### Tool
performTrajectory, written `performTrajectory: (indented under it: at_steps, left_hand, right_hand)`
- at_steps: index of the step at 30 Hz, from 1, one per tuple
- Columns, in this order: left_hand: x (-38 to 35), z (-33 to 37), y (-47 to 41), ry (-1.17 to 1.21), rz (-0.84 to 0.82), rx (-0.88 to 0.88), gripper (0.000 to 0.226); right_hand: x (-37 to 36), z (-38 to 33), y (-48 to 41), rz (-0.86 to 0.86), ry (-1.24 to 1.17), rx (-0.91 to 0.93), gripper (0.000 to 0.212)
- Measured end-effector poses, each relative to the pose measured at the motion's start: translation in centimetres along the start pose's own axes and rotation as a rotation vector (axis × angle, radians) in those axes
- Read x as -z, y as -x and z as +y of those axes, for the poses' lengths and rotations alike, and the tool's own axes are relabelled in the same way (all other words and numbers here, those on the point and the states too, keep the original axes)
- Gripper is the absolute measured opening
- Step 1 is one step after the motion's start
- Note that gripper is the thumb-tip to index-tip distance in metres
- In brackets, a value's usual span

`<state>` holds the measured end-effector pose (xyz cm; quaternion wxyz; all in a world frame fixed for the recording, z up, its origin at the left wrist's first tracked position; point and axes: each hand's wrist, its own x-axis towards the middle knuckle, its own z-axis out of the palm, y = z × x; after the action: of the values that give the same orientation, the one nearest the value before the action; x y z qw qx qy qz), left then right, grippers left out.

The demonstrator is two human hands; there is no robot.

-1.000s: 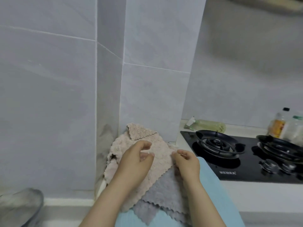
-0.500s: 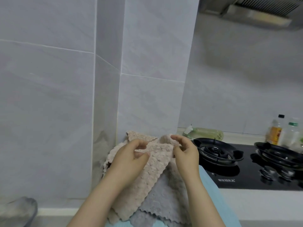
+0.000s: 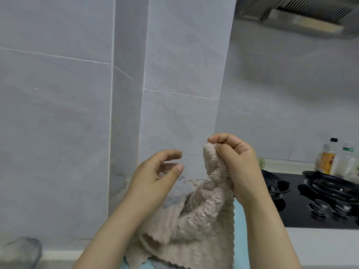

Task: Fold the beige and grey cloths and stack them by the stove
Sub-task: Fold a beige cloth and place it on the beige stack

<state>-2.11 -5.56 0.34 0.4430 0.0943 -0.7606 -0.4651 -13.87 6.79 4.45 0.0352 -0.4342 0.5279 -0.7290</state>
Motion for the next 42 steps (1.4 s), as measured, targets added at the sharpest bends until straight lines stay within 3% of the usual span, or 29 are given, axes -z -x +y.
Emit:
performTrajectory:
  at_steps: [8,14,16,23,29,34,38,42]
  left_hand:
    - [-0.5,0.9,0.3,0.149,-0.158,-0.043,0.037]
    - [-1.2,1.7,0.6,0.185,-0.124,-0.123,0.013]
    - [-1.2,1.9,0.7,0.139,-0.131,-0.14,0.006]
    - [-0.9,1.2,0.5,0.147,-0.286,-0.131,0.032]
    - [0.3,0.2,-0.1,0.023,-0.17,-0.069,0.042]
    - [2.6,-1.1,-0.8,-0.199,-0.001,0.046,0.031]
    - [2.6,-1.8,-0.9,-0.432,0.077,0.083,0.028]
    - [1.6,-1.7,-0.9,-0.223,0.054,0.173,0.05]
  right_hand:
    - [-0.4,-2.0,0.8,-0.122,0.043,0.073,0.03]
    - [-0.5,-1.9,0.7,-0.159,0.057,0.115,0.027]
    - [-0.5,-1.9,0.7,-0.15,0.061,0.134,0.028]
    - [-0.2,-1.8,0.2,0.07,-0.022,0.18,0.028]
    - [1.5,-1.1,-0.5,0.348,0.038,0.24,0.027]
    - [2.5,0.9,-1.3,0.533,0.146,0.226,0.028]
    - [3.2,1.5,-1.2,0.54,0.311,0.244,0.026]
    - [3.3,0.9,-1.1,0.463,0.299,0.209,0.011]
